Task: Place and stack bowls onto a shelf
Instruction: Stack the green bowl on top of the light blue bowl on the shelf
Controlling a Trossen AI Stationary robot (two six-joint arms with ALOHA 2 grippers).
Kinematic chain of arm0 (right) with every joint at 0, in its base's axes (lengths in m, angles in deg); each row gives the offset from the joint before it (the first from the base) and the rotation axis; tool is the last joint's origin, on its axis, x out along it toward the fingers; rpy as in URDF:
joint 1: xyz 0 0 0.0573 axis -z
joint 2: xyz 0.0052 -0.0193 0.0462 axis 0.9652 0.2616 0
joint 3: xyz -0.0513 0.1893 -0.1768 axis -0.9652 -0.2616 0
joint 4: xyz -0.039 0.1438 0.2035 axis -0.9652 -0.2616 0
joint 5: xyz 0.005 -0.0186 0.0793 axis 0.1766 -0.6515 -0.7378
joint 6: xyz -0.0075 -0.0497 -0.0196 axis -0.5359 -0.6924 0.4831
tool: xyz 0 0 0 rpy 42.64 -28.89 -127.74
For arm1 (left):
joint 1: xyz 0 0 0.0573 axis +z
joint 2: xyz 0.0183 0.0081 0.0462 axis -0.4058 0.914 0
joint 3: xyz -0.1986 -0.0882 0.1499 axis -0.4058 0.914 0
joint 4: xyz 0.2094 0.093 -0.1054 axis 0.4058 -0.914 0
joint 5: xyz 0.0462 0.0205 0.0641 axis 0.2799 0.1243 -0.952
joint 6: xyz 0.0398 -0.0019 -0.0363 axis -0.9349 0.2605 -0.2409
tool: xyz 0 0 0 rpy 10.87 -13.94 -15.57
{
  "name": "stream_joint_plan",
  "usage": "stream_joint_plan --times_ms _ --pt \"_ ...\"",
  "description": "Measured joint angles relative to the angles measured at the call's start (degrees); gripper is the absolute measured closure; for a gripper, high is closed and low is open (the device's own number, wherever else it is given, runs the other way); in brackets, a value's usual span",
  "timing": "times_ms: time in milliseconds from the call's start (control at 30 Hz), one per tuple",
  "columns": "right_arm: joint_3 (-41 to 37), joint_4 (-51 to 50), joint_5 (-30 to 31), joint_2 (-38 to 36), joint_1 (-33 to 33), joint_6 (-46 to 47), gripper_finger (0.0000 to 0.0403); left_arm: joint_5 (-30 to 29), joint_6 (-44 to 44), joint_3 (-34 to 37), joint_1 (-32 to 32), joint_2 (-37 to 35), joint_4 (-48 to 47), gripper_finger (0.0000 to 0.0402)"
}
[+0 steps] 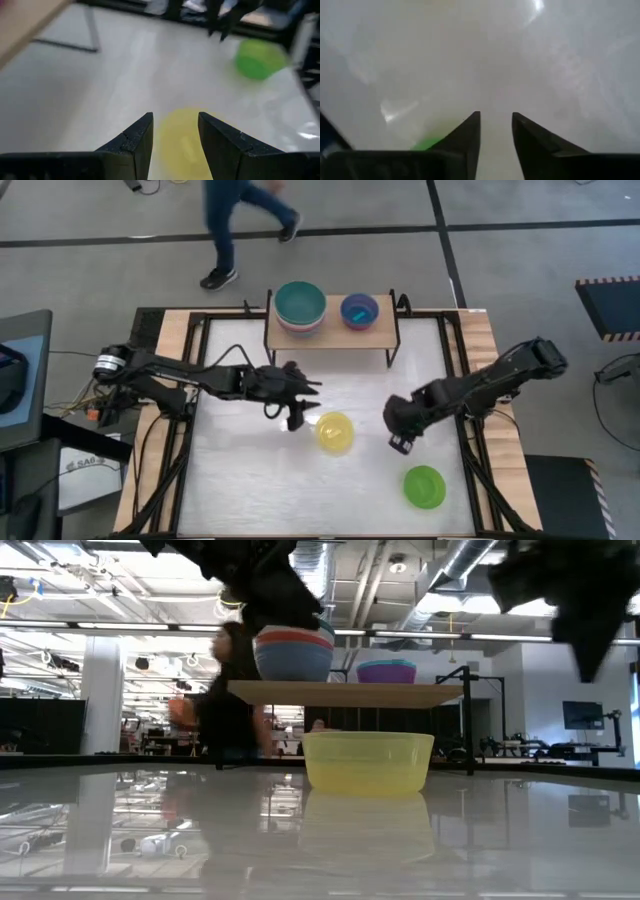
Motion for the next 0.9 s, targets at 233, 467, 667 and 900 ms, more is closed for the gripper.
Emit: stream_joint_plan --times_ms 233,467,667,900 --pt "-3.2 2.7 -7.5 0.0 -11.9 3.7 0.0215 3.2 0.3 0.0 -1.6 3.5 6.1 0.0261" --pt "-8.1 7.4 -7.3 0.0 -20.6 7.0 0.0235 3.7 -3.0 0.0 -1.3 6.1 9.6 0.0261" --pt "-13.0 10.0 -4.7 0.0 -21.4 11.5 0.0255 4.8 -2.9 -1.2 -1.3 9.9 15.6 0.0261" --pt "-17.5 19.4 -4.6 0.1 -21.0 13.5 0.0293 3.9 -6.3 -4.2 -1.1 11.0 16.0 0.0264"
